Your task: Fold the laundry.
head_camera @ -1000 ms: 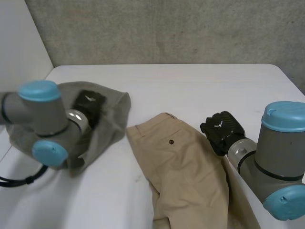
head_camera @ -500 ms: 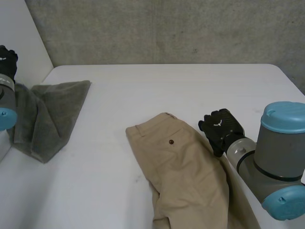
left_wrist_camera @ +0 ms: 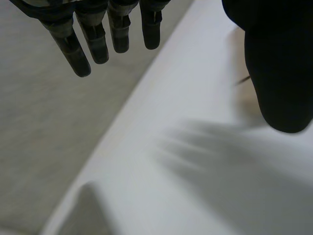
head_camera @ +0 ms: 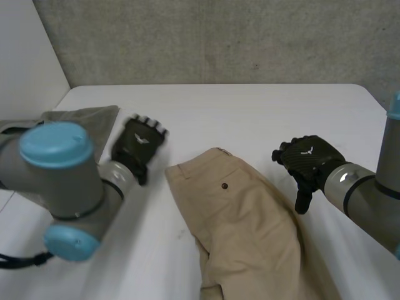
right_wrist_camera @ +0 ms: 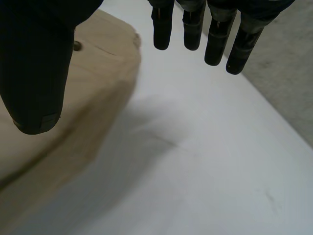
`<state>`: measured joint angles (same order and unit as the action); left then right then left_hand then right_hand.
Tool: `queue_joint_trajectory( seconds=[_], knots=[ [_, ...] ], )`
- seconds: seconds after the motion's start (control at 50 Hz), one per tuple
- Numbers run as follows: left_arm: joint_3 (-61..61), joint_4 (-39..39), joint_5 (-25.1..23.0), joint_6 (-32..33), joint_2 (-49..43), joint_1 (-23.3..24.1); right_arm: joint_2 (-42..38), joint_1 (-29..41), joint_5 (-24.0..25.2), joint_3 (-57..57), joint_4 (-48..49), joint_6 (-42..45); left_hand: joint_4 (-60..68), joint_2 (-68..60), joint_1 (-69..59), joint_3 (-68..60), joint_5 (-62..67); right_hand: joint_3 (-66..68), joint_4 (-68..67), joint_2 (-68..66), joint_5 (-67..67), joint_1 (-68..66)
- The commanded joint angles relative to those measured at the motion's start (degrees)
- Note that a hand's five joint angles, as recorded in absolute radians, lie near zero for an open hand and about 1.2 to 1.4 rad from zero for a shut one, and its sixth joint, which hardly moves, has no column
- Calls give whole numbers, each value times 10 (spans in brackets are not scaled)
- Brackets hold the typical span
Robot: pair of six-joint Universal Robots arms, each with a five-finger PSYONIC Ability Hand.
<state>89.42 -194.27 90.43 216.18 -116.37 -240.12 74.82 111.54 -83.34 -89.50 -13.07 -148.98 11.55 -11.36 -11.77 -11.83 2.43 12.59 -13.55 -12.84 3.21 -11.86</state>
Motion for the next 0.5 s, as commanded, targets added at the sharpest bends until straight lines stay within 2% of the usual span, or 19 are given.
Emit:
queue_joint_trajectory(
  seconds=[0.02,0.24,0.5],
  knots=[
    [-5,13,-39,-21,-59,47,16,-4,34,-12,-19,-21,10,-12,-8,-7,1,-2,11,4,-8,-6],
    [-45,7,-41,-20,-104,47,15,-5,34,-40,35,-25,74,-76,-72,-71,65,0,9,2,-6,-8],
    [-106,6,-42,-20,-154,44,14,-7,35,-42,48,-26,153,-155,-151,-150,144,2,8,1,-4,-9]
  ],
)
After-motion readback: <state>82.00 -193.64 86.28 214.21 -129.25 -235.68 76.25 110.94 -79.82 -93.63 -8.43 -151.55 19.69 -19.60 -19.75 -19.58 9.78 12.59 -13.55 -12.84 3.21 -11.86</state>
